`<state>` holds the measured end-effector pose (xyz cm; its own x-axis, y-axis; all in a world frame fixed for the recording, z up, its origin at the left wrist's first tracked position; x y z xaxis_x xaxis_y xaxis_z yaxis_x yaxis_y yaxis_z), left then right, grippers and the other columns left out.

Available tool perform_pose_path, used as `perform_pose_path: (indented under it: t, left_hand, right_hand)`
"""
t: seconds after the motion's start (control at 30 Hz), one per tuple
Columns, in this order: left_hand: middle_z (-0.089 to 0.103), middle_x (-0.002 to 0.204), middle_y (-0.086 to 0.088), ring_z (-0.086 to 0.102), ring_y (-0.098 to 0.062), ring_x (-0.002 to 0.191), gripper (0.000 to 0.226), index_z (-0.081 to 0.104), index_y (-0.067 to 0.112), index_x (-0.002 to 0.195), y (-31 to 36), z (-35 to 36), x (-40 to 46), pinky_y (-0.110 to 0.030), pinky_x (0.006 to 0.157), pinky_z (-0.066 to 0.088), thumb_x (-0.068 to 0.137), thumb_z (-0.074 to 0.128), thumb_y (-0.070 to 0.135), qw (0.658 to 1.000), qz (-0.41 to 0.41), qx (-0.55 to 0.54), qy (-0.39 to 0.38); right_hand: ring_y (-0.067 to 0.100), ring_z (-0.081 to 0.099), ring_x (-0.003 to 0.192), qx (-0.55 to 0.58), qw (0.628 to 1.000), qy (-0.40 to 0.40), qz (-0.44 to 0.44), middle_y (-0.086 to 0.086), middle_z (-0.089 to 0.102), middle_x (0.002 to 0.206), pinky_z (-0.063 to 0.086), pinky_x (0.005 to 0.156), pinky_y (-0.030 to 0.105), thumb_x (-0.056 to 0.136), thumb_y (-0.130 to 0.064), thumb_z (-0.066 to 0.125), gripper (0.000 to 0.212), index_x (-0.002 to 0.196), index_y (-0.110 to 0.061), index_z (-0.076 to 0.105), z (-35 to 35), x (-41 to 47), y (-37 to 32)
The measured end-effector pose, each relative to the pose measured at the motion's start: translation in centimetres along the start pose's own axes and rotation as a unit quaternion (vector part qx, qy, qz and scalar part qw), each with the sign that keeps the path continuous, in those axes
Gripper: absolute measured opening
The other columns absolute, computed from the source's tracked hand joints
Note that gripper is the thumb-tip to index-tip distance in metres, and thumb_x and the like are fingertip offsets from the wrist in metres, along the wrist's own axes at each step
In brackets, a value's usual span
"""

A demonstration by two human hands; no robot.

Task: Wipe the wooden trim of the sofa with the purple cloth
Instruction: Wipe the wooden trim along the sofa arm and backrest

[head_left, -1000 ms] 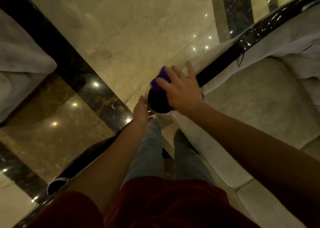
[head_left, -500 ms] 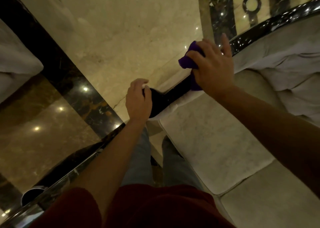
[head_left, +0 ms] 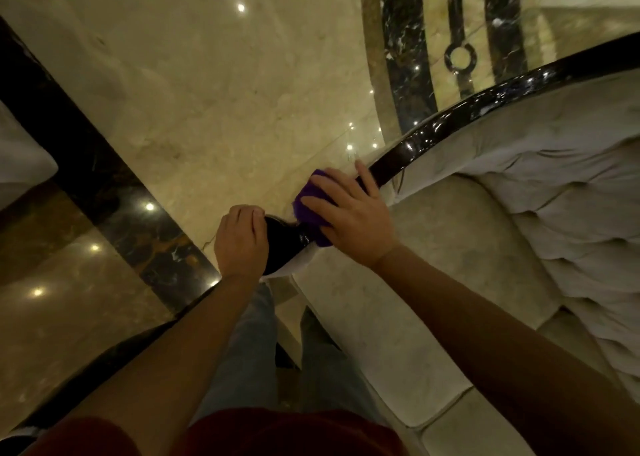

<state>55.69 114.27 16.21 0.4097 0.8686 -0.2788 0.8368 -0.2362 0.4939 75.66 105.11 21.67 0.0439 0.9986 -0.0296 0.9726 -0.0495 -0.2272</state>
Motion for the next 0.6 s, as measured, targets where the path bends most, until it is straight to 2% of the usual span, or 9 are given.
perform_pose_path:
  t: [0.13, 0.23, 0.3, 0.4, 0.5, 0.6]
  left_hand:
    - [0.067, 0.103, -0.022, 0.061, -0.040, 0.091, 0.047, 0.067, -0.002, 0.099, 0.6, -0.1, 0.0, -0.049, 0.084, 0.050, 0.102, 0.030, 0.026, 1.000, 0.001, -0.014, 0.026]
    - [0.065, 0.104, -0.025, 0.061, -0.041, 0.095, 0.037, 0.066, -0.004, 0.102, 0.7, -0.3, 0.7, -0.050, 0.083, 0.050, 0.103, 0.037, 0.018, 0.999, -0.016, 0.022, -0.017]
    - [0.063, 0.107, -0.029, 0.059, -0.044, 0.097, 0.033, 0.064, -0.007, 0.106, 0.8, -0.2, 1.6, -0.053, 0.084, 0.049, 0.104, 0.038, 0.013, 0.997, -0.015, 0.054, -0.053]
    - [0.063, 0.103, -0.022, 0.061, -0.039, 0.094, 0.033, 0.065, 0.001, 0.104, 2.3, 0.3, 3.6, -0.048, 0.081, 0.051, 0.106, 0.041, 0.023, 0.995, -0.039, 0.050, -0.081]
    - [0.067, 0.090, -0.010, 0.062, -0.030, 0.081, 0.032, 0.065, 0.012, 0.097, 3.8, 1.6, 4.0, -0.039, 0.070, 0.047, 0.105, 0.040, 0.030, 0.995, -0.059, 0.048, -0.057]
    - [0.073, 0.097, -0.010, 0.064, -0.031, 0.087, 0.030, 0.069, 0.015, 0.100, 3.6, 1.9, 3.6, -0.038, 0.073, 0.047, 0.104, 0.042, 0.028, 0.997, -0.063, 0.033, -0.035]
  right_hand:
    - [0.042, 0.051, 0.142, -0.031, 0.994, 0.071, 0.082, 0.015, 0.061, 0.148, 0.025, 0.123, 0.067, 0.091, -0.029, 0.065, 0.041, 0.131, -0.017, 0.068, -3.0, 0.8, 7.6]
    - [0.045, 0.047, 0.144, -0.070, 0.992, 0.062, 0.085, 0.018, 0.058, 0.150, 0.029, 0.123, 0.063, 0.094, -0.024, 0.064, 0.040, 0.133, -0.015, 0.067, -4.6, 1.9, 11.9]
    - [0.043, 0.044, 0.147, -0.073, 0.991, 0.058, 0.096, 0.017, 0.056, 0.153, 0.031, 0.123, 0.060, 0.095, -0.022, 0.063, 0.043, 0.138, -0.018, 0.065, -4.8, 2.6, 12.0]
    - [0.038, 0.047, 0.145, -0.023, 0.989, 0.084, 0.124, 0.012, 0.061, 0.148, 0.034, 0.120, 0.059, 0.093, -0.027, 0.064, 0.040, 0.132, -0.024, 0.069, -3.7, 2.5, 8.3]
    - [0.034, 0.055, 0.136, 0.045, 0.996, 0.064, 0.049, 0.008, 0.070, 0.133, 0.034, 0.120, 0.056, 0.092, -0.036, 0.065, 0.030, 0.114, -0.022, 0.078, -2.2, 1.3, 5.0]
    - [0.031, 0.063, 0.122, 0.034, 0.998, 0.047, -0.008, 0.007, 0.074, 0.121, 0.034, 0.120, 0.054, 0.100, -0.045, 0.062, 0.033, 0.109, -0.019, 0.080, -2.4, 1.6, 6.8]
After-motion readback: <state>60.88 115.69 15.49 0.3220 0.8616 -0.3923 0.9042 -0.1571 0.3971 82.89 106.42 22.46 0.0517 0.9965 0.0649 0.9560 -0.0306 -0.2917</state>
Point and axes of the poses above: each hand's wrist, its own x-axis towards the middle knuckle, its own z-axis out of the palm, y = z × x, the point moved 1 cm from there along x, towards the middle knuckle
